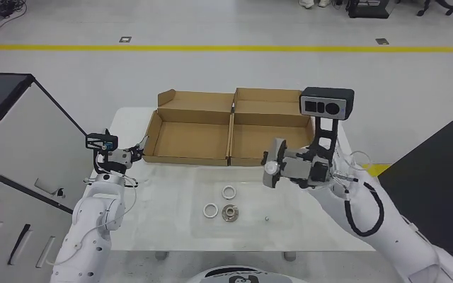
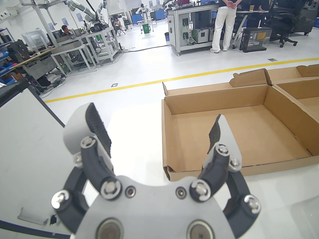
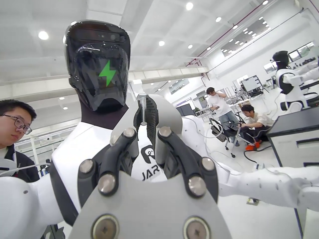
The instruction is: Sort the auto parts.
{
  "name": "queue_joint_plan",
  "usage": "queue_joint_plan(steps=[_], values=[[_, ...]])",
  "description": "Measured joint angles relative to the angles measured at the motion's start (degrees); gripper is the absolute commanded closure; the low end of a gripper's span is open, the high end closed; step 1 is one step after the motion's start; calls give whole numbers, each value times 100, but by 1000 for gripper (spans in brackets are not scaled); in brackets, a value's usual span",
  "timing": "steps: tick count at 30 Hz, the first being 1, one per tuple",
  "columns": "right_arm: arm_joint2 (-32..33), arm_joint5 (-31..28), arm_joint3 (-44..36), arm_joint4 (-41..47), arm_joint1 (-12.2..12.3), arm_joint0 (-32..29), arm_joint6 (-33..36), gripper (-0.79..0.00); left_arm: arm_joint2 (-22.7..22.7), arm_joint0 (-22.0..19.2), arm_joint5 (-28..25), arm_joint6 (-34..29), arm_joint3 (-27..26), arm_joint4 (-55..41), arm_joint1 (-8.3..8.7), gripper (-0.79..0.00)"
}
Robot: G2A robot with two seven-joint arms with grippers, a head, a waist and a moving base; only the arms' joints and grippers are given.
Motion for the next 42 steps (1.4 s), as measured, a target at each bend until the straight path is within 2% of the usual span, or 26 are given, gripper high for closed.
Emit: queue_joint_plan(steps=[6,14,21,42], values=[[13,85,-93,-226,-77,-43,-146,0,0,0,0,0,0,0,0,-785],[-7,-365,-116,196,-202,-122,35,0,0,0,0,0,0,0,0,-785],[147,-521,-108,544,-264,-252,285,0,0,0,0,0,0,0,0,-785],[194,-530,-139,720,-284,-304,400,0,0,0,0,0,0,0,0,-785]])
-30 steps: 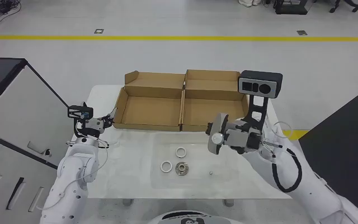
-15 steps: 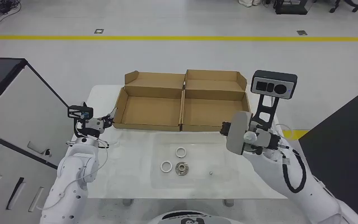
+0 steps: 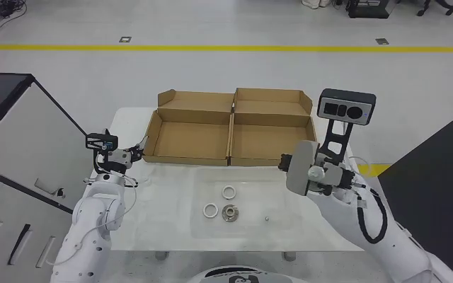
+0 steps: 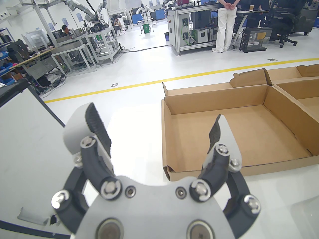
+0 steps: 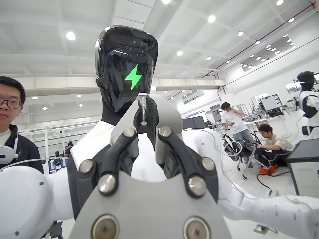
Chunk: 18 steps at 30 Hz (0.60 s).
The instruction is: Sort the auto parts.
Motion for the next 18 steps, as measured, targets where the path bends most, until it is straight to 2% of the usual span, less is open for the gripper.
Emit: queue_joint_plan(steps=[6,12,18], values=[[211,191,-3,-317,4,-97,-257,0,0,0,0,0,0,0,0,-785],[1214,1206,-50,-1539,148,-382,-492,0,0,0,0,0,0,0,0,-785],[2489,2479,-130,-2824,349,-580,-64,0,0,0,0,0,0,0,0,-785]])
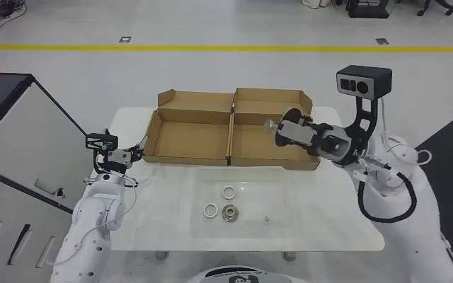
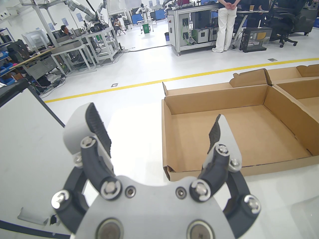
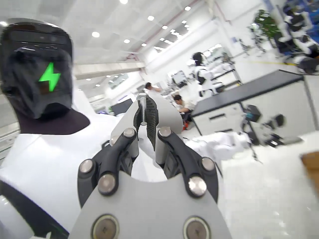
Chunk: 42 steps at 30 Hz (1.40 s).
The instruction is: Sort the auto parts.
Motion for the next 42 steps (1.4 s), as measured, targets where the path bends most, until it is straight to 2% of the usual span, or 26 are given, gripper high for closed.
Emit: queue_joint_plan(steps=[4,9,16,20,27,31,42], values=[[856,723,-35,-948,134,-115,528,0,0,0,0,0,0,0,0,-785],[1411,1318,-136,-2087,258,-198,1162,0,0,0,0,0,0,0,0,-785],[1485,1507,141,-3570,399,113,2048,0,0,0,0,0,0,0,0,-785],[1271,1346,528,-3907,457,577,2524,0,0,0,0,0,0,0,0,-785],[495,848,1299,-4469,511,1773,3384,0,0,0,0,0,0,0,0,-785],[-225,575,1835,-4829,478,2572,3691,0,0,0,0,0,0,0,0,-785],[-2757,527,3127,-5600,388,4362,3647,0,0,0,0,0,0,0,0,-785]])
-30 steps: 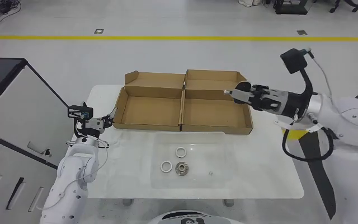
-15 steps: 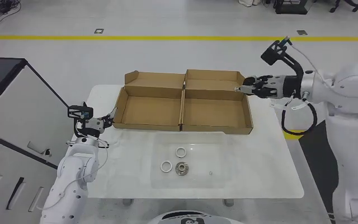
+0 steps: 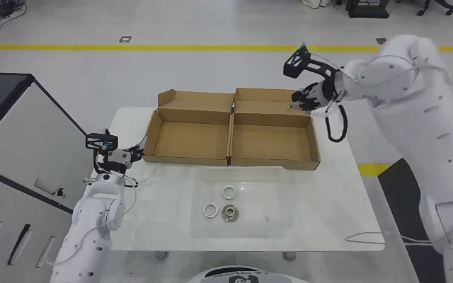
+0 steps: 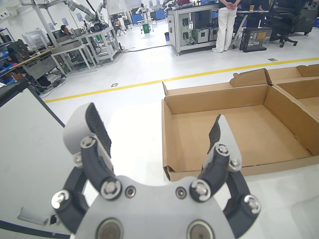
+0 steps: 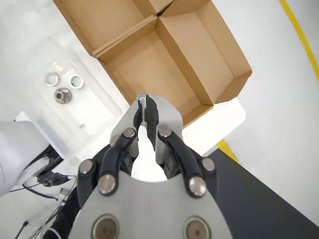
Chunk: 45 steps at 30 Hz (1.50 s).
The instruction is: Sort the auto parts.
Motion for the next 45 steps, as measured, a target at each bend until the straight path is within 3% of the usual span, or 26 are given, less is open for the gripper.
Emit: queue_joint_plan(steps=[9,16,31,45], values=[[-1633,-109,1029,-40,-183,917,-111,0,0,0,0,0,0,0,0,-785],[-2393,-98,1753,-40,-421,1212,-99,0,0,0,0,0,0,0,0,-785],[-3097,557,3479,170,-1130,1228,-134,0,0,0,0,0,0,0,0,-785],[-3439,556,4263,-203,-1586,1030,-506,0,0,0,0,0,0,0,0,-785]])
